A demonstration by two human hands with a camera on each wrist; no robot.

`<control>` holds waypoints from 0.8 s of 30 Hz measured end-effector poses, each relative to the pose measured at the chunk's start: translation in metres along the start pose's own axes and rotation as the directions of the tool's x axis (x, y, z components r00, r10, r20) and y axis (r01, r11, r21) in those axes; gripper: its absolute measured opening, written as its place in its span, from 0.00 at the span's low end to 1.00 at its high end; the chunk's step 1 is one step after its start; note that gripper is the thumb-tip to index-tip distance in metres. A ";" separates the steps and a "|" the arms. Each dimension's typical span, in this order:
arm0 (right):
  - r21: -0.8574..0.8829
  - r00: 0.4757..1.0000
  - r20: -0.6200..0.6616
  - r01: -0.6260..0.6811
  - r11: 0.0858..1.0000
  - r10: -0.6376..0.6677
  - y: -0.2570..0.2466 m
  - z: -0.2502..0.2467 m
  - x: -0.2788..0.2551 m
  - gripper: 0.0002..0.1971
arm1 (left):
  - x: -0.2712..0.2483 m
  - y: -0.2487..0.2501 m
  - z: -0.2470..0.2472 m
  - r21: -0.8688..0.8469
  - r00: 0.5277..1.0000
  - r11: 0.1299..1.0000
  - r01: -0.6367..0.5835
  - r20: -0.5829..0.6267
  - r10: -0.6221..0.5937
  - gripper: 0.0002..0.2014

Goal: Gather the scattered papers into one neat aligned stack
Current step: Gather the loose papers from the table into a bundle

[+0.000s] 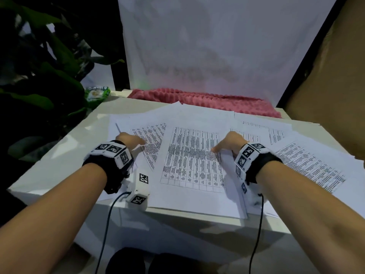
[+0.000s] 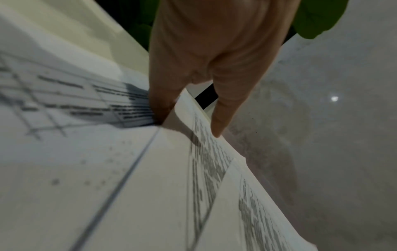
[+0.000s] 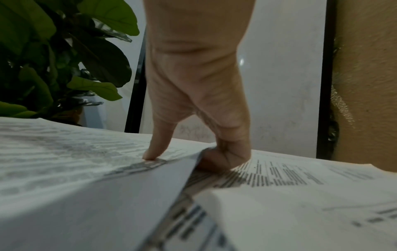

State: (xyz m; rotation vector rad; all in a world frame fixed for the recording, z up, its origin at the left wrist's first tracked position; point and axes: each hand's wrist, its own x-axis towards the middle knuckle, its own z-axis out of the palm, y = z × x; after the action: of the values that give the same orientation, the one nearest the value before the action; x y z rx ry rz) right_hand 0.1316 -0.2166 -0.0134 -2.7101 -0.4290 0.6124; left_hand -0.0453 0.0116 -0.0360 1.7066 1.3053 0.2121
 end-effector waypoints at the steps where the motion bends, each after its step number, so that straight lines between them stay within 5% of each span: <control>1: 0.032 1.000 0.010 0.011 0.999 -0.011 -0.002 0.002 0.001 0.20 | -0.004 0.000 0.000 -0.024 0.998 1.000 0.012 0.060 -0.011 0.28; 6: 0.083 0.992 0.078 0.089 0.993 -0.096 -0.018 0.011 0.001 0.19 | -0.020 0.010 0.006 -0.188 0.962 0.982 0.031 0.272 0.022 0.36; 11: 0.147 0.974 0.131 0.165 0.975 -0.185 -0.028 0.015 -0.001 0.22 | -0.034 0.010 0.024 0.024 0.965 0.988 -0.155 0.220 0.146 0.19; 16: 0.209 0.975 0.092 0.178 0.962 -0.201 -0.014 0.008 0.009 0.14 | -0.037 0.013 0.016 -0.320 0.941 0.925 -0.206 0.195 0.277 0.18; 20: 0.195 0.993 -0.007 0.120 0.973 -0.121 0.008 -0.005 0.011 0.23 | -0.035 0.020 0.000 -0.522 0.907 0.814 -0.256 0.160 0.388 0.20; 24: -0.131 0.988 0.039 0.155 0.979 -0.151 0.027 -0.008 0.007 0.39 | -0.030 0.020 0.001 -0.493 0.912 0.812 -0.314 0.081 0.402 0.15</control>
State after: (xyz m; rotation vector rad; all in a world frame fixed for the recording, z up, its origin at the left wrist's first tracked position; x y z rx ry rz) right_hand 0.1468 -0.2405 -0.0194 -2.7622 -0.7022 0.5998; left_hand -0.0446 -0.0135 -0.0101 1.4889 0.7039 0.5378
